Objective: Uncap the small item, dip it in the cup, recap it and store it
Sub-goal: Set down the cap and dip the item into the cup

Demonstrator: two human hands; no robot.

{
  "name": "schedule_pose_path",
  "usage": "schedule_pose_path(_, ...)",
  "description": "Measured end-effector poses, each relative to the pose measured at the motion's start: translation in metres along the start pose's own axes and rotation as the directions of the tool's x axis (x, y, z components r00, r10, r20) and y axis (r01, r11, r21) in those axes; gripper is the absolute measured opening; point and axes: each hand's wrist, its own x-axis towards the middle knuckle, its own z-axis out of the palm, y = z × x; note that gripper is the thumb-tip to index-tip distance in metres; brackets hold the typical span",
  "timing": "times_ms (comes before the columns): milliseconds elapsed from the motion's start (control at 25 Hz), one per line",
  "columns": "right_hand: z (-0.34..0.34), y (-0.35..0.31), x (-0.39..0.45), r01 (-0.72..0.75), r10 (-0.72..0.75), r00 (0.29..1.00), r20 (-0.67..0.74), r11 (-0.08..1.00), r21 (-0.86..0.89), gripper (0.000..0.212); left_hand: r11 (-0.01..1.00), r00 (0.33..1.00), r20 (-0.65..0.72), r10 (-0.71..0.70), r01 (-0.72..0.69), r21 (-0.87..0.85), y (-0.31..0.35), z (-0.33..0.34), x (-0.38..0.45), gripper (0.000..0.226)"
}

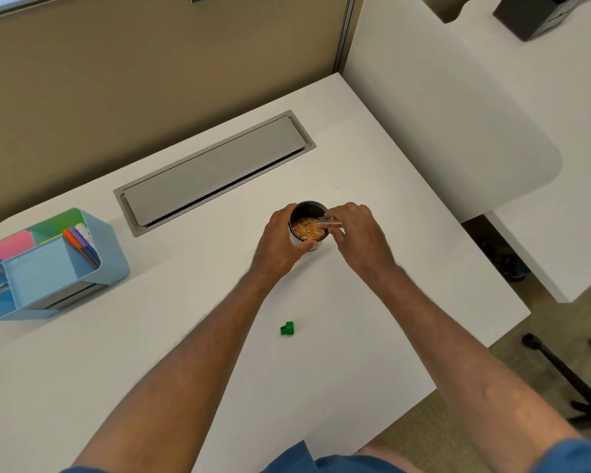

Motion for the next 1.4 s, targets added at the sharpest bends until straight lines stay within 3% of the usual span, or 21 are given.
schedule_pose_path(200, 0.000, -0.005, 0.002, 0.017, -0.016, 1.000, 0.020, 0.997, -0.072, 0.032, 0.999, 1.000, -0.011, -0.015, 0.015, -0.029, 0.001, 0.002, -0.001, 0.086)
schedule_pose_path(880, 0.003, -0.005, 0.004, -0.033, 0.034, 0.998, 0.049, 0.999, -0.032, 0.032, 0.999, 0.999, -0.017, -0.035, 0.035, -0.035, 0.003, 0.003, -0.002, 0.086)
schedule_pose_path(1160, 0.007, -0.003, -0.013, -0.127, 0.122, 0.992, 0.033, 0.963, 0.236, 0.028, 0.993, 0.993, -0.015, -0.118, 0.118, 0.007, -0.011, 0.002, -0.028, 0.091)
schedule_pose_path(1280, 0.007, -0.005, -0.023, -0.266, 0.269, 0.961, 0.060, 0.848, 0.459, 0.023, 0.987, 0.992, 0.011, -0.128, 0.127, 0.095, -0.029, 0.005, -0.056, 0.063)
schedule_pose_path(1400, 0.009, -0.009, -0.044, -0.337, 0.373, 0.925, 0.070, 0.723, 0.603, 0.025, 0.975, 0.979, 0.160, -0.130, 0.096, 0.202, -0.043, 0.012, -0.093, 0.042)
